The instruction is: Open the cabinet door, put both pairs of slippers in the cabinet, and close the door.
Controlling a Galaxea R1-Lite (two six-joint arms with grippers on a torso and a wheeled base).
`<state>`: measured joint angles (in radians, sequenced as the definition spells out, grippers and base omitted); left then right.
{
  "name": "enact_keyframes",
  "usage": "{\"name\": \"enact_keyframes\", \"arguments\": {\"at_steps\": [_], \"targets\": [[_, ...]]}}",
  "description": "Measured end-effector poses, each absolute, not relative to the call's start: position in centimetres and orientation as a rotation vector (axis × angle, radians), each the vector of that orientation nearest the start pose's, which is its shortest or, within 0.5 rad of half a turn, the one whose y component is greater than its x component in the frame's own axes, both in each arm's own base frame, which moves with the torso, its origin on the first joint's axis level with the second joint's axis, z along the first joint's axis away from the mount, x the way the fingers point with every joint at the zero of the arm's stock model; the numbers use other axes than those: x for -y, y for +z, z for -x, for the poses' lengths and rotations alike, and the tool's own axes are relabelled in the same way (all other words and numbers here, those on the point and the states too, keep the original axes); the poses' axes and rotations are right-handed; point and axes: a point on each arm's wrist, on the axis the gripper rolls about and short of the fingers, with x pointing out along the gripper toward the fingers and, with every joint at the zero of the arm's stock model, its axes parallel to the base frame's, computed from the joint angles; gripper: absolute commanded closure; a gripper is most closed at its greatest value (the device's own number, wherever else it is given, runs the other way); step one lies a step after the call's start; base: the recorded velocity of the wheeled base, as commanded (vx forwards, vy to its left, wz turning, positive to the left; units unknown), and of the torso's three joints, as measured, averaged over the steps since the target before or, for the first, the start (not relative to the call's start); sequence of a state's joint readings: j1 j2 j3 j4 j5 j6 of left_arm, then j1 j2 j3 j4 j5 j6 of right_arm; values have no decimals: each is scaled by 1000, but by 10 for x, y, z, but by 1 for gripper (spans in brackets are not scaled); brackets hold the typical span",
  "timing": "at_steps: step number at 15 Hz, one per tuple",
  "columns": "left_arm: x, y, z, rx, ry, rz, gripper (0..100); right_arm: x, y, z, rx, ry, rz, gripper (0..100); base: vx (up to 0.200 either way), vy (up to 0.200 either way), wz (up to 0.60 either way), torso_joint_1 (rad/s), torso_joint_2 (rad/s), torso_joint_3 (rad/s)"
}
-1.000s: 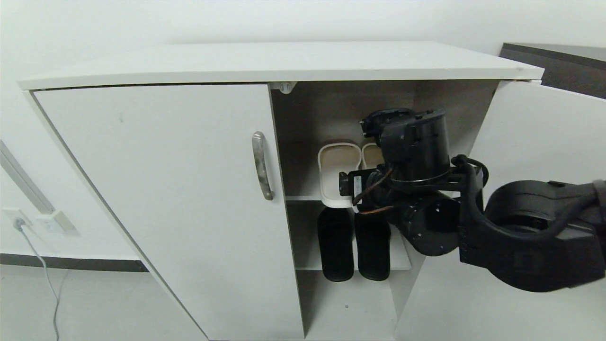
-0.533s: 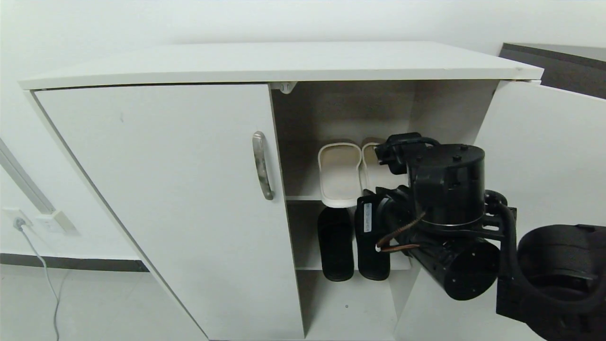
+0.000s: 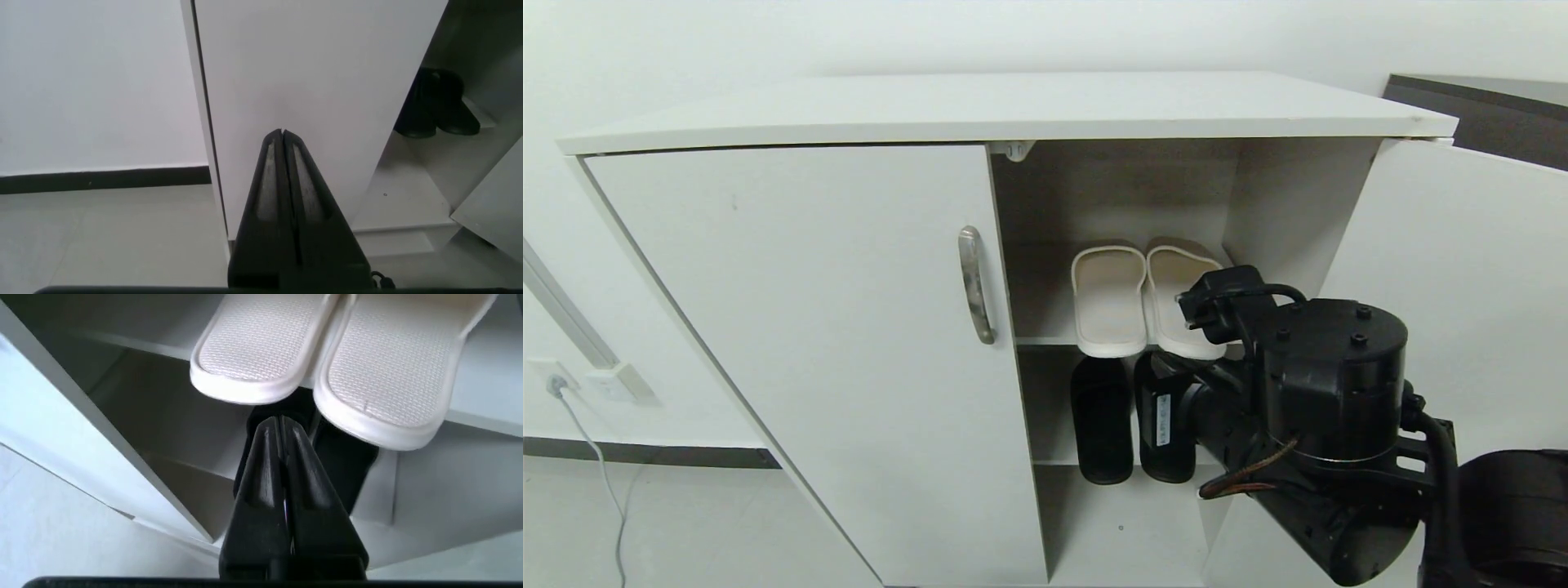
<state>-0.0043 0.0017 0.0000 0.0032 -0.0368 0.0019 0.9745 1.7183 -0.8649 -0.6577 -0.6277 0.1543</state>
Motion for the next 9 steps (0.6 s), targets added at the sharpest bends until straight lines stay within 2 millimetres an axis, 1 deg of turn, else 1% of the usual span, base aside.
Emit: {"name": "enact_keyframes", "arguments": {"at_steps": [1,9], "targets": [[1,75,23,-5,-41,-2,100,-251,195,-185,-165,337,-8,100,0,0,0,0,0,0],[1,75,23,-5,-41,-2,100,-252,188,-184,-183,341,9,100,-200,0,0,4,2,4]]}}
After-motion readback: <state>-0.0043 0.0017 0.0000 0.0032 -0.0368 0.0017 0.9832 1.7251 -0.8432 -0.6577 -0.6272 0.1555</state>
